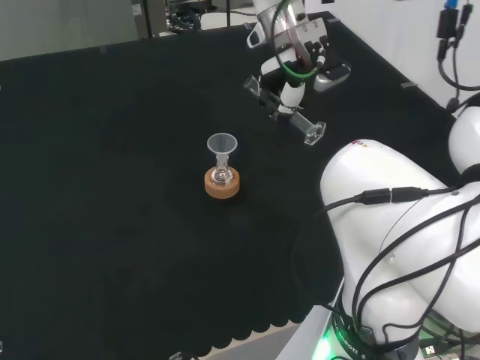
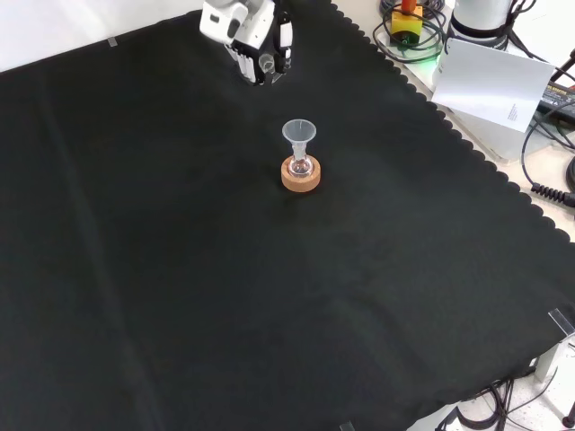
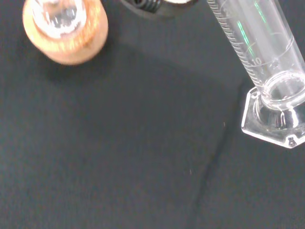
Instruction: Put the graduated cylinder back on the table.
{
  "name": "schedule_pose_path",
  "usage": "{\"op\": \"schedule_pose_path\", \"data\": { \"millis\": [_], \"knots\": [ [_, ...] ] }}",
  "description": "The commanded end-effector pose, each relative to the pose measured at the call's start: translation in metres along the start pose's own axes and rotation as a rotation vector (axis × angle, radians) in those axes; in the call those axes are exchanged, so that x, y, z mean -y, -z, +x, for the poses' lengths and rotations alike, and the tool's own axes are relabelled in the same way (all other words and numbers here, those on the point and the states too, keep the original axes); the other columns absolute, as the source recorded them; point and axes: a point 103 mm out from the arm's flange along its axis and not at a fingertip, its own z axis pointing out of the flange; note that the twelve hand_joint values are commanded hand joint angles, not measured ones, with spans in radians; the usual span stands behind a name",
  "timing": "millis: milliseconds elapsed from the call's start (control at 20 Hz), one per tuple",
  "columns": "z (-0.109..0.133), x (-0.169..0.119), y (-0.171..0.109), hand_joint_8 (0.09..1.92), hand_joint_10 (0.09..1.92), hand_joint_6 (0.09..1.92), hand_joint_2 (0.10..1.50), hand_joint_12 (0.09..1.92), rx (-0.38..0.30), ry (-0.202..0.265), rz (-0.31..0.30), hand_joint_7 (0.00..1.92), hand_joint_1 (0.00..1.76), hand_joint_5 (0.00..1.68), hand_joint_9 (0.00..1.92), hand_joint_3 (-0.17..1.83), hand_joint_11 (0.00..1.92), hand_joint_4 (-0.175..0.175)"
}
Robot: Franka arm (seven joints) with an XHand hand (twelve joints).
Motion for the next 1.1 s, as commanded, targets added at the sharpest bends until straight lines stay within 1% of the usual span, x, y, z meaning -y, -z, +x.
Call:
{"op": "schedule_pose_path", "data": {
  "millis": [50, 250, 450, 750, 800, 1100],
  "knots": [
    [0.005, -0.011, 0.003, 0.84, 0.09, 0.96, 1.09, 0.76, -0.054, 0.061, -0.128, 1.09, 1.23, 1.03, 1.46, 0.00, 1.26, 0.041],
    [0.005, -0.023, 0.003, 0.84, 0.09, 0.96, 1.09, 0.76, -0.091, 0.069, -0.220, 1.09, 1.23, 1.03, 1.46, 0.00, 1.26, 0.041],
    [0.001, -0.039, 0.002, 0.84, 0.09, 0.96, 1.09, 0.76, -0.146, 0.079, -0.305, 1.09, 1.23, 1.03, 1.46, 0.00, 1.26, 0.041],
    [-0.011, -0.062, -0.001, 0.85, 0.09, 0.96, 1.09, 0.76, -0.218, 0.102, -0.438, 1.08, 1.23, 1.03, 1.45, 0.00, 1.25, 0.042],
    [-0.014, -0.067, -0.002, 0.85, 0.09, 0.96, 1.09, 0.76, -0.239, 0.107, -0.458, 1.08, 1.23, 1.02, 1.45, 0.00, 1.25, 0.042],
    [-0.027, -0.090, -0.007, 0.85, 0.09, 0.96, 1.09, 0.76, -0.309, 0.123, -0.537, 1.08, 1.23, 1.02, 1.45, 0.00, 1.25, 0.042]
  ]
}}
